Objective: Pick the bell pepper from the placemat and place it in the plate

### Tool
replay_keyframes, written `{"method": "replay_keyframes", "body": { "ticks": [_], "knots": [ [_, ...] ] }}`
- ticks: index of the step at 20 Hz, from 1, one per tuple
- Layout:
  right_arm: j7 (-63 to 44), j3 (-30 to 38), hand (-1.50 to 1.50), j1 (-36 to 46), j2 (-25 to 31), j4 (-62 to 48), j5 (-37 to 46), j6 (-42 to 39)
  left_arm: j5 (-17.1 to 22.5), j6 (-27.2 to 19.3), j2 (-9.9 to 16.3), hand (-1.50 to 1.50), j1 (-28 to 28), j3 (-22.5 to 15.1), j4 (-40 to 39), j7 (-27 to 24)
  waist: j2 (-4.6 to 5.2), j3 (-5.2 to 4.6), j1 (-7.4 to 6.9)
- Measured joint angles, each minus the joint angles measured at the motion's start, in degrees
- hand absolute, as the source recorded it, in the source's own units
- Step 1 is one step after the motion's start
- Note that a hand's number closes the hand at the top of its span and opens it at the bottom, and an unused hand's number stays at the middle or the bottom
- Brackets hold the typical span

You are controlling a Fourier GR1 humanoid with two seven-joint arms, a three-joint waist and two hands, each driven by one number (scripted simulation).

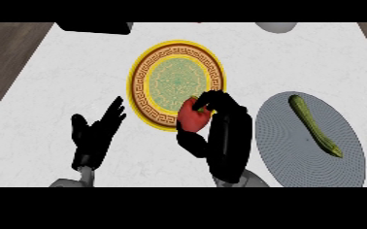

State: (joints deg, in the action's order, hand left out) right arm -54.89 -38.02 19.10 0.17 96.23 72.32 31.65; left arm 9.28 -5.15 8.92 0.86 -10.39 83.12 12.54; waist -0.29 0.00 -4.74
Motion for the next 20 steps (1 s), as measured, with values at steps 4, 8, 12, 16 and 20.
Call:
{"method": "replay_keyframes", "body": {
  "ticks": [4,8,12,16,20],
  "knots": [
    [-4.91,-0.99,1.5,4.09,0.13,-3.82,5.13,3.37,-0.1,0.0,0.06,0.0,0.16,-0.02,0.13,0.34,0.13,0.01,0.16],
    [-7.47,0.65,1.5,7.96,0.28,-8.77,10.46,4.81,-0.35,-0.38,-0.08,0.0,0.39,-0.05,0.34,0.76,0.34,0.05,0.4],
    [-9.56,2.37,1.5,11.0,0.4,-13.84,14.4,6.57,-0.48,-0.52,-0.26,0.0,0.9,0.09,0.03,0.82,0.62,0.12,0.52],
    [-10.57,4.8,1.5,14.4,0.46,-19.59,15.48,9.21,-0.33,-0.13,-0.18,0.0,0.97,0.43,-0.09,0.07,0.88,0.18,0.23],
    [-10.68,8.18,1.5,17.78,0.45,-25.7,14.87,12.55,-0.1,0.24,0.02,0.0,1.26,0.86,-0.35,0.01,1.09,0.23,0.24]
  ]
}}
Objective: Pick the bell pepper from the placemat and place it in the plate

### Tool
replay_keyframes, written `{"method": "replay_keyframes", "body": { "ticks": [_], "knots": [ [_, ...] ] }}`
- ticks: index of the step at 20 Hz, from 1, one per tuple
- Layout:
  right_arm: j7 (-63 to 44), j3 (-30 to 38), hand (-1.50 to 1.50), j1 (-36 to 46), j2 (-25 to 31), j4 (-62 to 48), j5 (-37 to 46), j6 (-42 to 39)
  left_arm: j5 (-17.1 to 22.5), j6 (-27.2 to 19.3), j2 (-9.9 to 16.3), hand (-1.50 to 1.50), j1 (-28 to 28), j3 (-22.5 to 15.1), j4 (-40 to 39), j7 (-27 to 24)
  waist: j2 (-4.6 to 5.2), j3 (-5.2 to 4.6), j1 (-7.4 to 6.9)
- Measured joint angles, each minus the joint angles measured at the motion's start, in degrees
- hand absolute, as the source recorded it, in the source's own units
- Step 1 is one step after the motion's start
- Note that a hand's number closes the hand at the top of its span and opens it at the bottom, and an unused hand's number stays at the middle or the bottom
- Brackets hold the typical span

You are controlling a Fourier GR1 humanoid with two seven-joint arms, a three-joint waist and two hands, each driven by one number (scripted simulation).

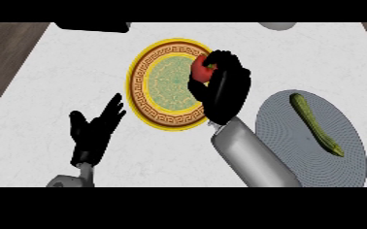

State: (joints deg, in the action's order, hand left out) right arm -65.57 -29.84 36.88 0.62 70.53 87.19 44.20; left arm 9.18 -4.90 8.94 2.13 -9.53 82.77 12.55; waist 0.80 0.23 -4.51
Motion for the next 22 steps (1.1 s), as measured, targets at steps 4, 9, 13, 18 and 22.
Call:
{"method": "replay_keyframes", "body": {
  "ticks": [4,9,13,18,22],
  "knots": [
    [0.0,3.3,1.5,2.76,-0.05,-6.18,-2.57,3.03,-0.16,-0.28,-0.33,0.0,0.31,-0.07,0.07,0.54,0.09,0.02,0.07],
    [-0.22,5.84,-1.5,4.64,-0.26,-14.89,-14.3,2.6,-0.16,0.26,-0.65,0.0,0.77,-0.44,0.1,0.38,0.45,0.03,-0.53],
    [3.49,5.44,-1.5,7.27,-0.41,-21.76,-25.38,6.47,-0.55,0.24,-0.83,0.0,0.98,-0.7,0.23,0.42,0.6,0.04,-0.95],
    [11.89,4.73,-1.5,9.15,-0.43,-25.61,-35.64,13.46,-1.06,-0.16,-1.33,0.0,0.99,-0.9,0.23,0.19,0.74,0.1,-1.05],
    [17.52,4.25,-1.5,9.04,-0.33,-24.78,-40.13,20.37,-0.72,0.35,-0.73,0.0,0.65,-0.16,0.08,-0.11,0.59,0.11,-0.66]
  ]
}}
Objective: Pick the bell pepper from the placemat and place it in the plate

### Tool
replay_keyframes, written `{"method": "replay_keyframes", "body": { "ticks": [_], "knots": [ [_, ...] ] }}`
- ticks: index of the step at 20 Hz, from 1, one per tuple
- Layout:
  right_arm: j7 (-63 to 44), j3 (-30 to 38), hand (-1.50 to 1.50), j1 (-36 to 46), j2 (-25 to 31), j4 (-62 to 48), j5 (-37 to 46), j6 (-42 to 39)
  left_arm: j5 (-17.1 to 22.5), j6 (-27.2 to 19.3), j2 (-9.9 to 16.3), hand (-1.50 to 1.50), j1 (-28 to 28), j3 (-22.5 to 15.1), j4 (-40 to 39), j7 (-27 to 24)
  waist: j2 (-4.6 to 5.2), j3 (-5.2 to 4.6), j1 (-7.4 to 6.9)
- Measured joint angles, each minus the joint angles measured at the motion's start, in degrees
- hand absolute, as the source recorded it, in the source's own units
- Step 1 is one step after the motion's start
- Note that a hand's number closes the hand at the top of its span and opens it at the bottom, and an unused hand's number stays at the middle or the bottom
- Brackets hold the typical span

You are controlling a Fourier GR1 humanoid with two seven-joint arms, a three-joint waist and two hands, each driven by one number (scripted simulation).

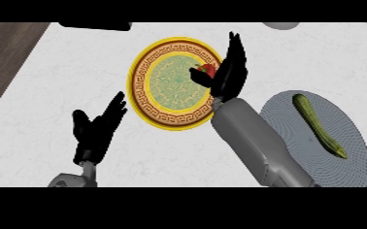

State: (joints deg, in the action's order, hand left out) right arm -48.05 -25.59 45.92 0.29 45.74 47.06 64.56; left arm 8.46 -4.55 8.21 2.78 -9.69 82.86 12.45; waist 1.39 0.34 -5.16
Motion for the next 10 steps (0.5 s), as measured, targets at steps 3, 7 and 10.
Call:
{"method": "replay_keyframes", "body": {
  "ticks": [3,7,10],
  "knots": [
    [2.9,-0.33,-1.5,-0.61,0.02,1.41,-3.78,3.93,-0.01,-0.36,-0.12,0.0,-0.35,0.25,0.03,0.46,-0.31,0.01,0.86],
    [6.77,-2.37,-1.5,-3.7,0.03,6.0,-10.13,7.41,0.19,-0.22,0.06,0.0,-1.12,1.08,-0.17,-0.24,-0.72,0.01,2.18],
    [10.57,-5.37,-1.5,-7.99,-0.05,12.15,-15.41,8.67,-0.18,-1.17,-0.46,0.0,-1.98,1.03,0.75,0.32,-0.98,0.0,3.07]
  ]
}}
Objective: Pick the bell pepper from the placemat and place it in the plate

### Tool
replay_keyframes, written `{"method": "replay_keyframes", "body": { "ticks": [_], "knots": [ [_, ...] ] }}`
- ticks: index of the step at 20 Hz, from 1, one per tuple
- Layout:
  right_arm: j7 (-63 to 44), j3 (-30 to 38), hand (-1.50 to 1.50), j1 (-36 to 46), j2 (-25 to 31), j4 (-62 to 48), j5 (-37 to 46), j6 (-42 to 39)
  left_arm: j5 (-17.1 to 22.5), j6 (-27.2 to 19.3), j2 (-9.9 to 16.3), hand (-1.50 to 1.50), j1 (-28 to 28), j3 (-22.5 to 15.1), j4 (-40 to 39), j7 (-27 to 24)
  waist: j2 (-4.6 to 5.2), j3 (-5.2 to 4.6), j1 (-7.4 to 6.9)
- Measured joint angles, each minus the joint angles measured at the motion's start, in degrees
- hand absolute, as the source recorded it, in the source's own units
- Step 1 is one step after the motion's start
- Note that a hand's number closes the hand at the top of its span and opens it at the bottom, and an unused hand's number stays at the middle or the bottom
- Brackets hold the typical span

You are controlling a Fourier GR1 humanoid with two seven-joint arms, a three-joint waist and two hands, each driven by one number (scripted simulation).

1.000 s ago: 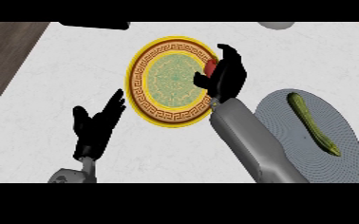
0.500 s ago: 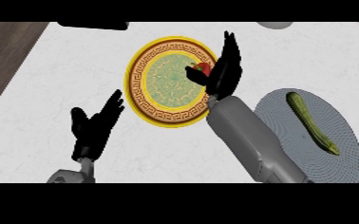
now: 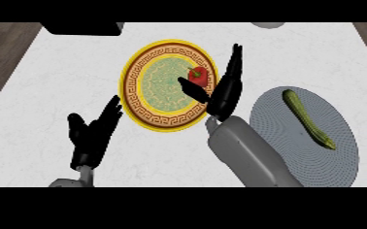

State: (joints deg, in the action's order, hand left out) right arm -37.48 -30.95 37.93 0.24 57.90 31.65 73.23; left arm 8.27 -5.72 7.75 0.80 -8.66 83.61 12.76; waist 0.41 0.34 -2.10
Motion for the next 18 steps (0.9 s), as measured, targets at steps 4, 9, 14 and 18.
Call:
{"method": "replay_keyframes", "body": {
  "ticks": [4,9,14,18],
  "knots": [
    [4.9,-4.57,-1.5,-7.12,1.07,10.0,-5.17,-0.41,-0.6,-0.46,-0.24,0.0,-1.12,0.37,-0.06,-1.06,-0.34,0.0,1.14],
    [10.12,-10.12,-1.5,-16.16,2.5,18.39,-8.33,-1.68,0.15,0.71,0.39,0.0,-1.27,1.75,-0.08,-0.83,-0.57,0.02,1.74],
    [10.91,-14.16,-1.5,-24.1,2.99,21.92,-4.63,-3.81,0.15,1.02,0.2,0.0,-1.38,2.75,-0.57,-1.16,-0.72,-0.04,2.12],
    [8.98,-15.81,-1.5,-29.83,2.29,24.52,1.63,-5.63,-0.36,1.13,-0.07,0.0,-1.58,2.95,0.06,-0.57,-0.7,-0.12,2.22]
  ]
}}
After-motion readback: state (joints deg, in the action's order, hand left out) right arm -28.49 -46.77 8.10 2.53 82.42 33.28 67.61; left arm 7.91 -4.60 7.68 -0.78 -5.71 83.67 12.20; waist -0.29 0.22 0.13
